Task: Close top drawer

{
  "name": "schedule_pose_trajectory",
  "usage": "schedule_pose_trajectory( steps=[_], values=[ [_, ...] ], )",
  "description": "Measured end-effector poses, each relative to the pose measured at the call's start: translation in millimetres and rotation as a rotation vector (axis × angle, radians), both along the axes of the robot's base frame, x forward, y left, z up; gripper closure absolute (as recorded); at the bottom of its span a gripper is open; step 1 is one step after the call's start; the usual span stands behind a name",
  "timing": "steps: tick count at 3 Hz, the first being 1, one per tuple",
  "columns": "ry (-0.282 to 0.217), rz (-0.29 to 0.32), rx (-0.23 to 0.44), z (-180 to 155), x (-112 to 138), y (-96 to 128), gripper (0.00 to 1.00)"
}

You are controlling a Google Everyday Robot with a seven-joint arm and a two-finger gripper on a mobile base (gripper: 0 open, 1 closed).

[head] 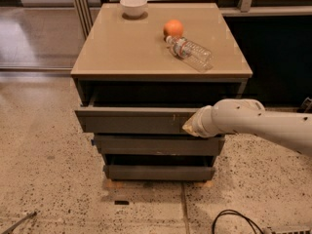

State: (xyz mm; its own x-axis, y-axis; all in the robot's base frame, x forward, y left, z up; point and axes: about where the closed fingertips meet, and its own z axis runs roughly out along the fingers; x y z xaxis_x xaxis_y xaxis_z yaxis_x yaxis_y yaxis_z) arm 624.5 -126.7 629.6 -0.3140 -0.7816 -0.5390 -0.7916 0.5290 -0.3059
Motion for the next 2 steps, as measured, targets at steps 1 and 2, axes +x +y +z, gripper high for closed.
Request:
schedule_pose_trajectory(
  steps=[1, 2],
  values=[
    [-0.026, -0.016, 0.001, 4.2, 10.8, -3.4, 1.00],
    [-0.081, -0.082, 0.026, 17.5, 45.1, -10.8, 1.00]
  ],
)
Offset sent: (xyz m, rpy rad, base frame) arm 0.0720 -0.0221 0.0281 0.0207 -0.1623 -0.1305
